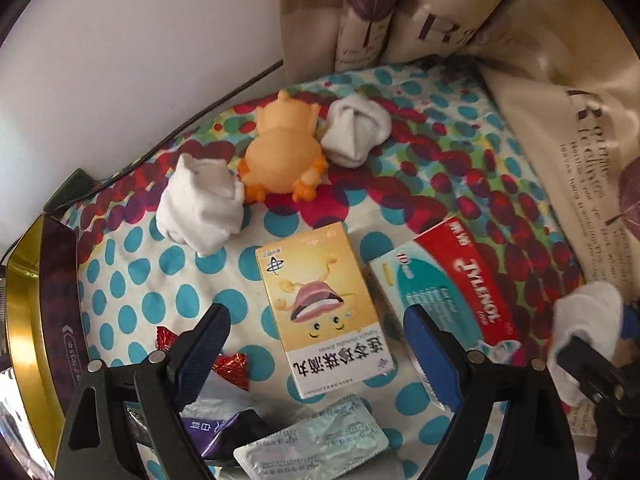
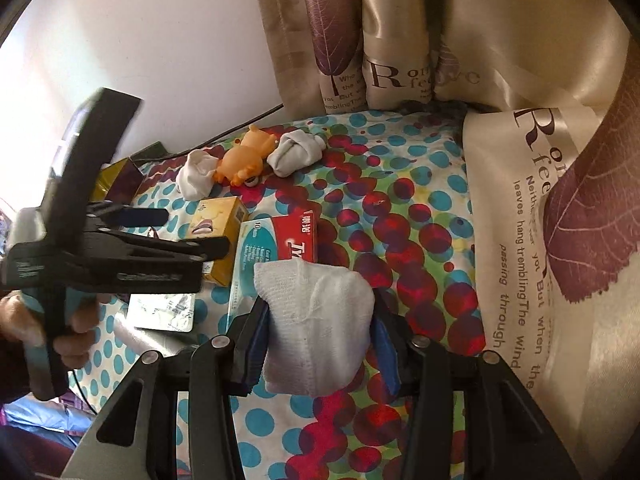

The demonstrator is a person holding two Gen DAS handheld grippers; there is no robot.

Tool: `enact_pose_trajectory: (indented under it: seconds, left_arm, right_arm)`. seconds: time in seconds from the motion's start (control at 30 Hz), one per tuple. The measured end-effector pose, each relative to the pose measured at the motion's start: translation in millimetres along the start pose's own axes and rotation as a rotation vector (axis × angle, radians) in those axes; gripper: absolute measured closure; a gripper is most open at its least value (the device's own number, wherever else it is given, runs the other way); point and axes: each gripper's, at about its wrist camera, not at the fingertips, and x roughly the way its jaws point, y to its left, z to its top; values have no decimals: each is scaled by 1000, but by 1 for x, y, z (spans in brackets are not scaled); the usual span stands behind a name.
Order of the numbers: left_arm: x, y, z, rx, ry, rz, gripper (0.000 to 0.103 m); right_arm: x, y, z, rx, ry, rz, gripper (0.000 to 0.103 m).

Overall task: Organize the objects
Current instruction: 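Grasp the yellow medicine box with the left gripper while right holds the sock, then carry the yellow box and sock into the gold tray and release both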

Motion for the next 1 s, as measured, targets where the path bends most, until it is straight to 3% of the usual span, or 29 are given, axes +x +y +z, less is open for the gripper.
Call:
enact_pose_trajectory:
  seconds: [0.07, 0.13, 0.43, 0.7, 0.83, 1.0]
  left_arm:
    - [5, 0, 2, -8, 17, -14, 21]
    - [5, 1, 3, -21, 11, -66, 45]
    - [8, 12, -1, -46, 14, -88, 48]
    - [-41, 25, -8, -68, -69, -70, 48]
    - [-74, 51, -26, -146, -111, -38, 48]
    - [-108, 114, -80, -310, -122, 47, 48]
  right_arm:
    - [0, 1, 1, -6, -5, -3, 59]
    - [-1, 2, 2, -13, -11, 1, 59]
    - [-3, 3, 2, 1, -25, 4, 58]
    - [-7, 10, 3, -6, -41, 2, 58]
    - [-9, 28, 10, -47, -52, 26, 58]
    - [-7, 79, 23, -147, -63, 105, 58]
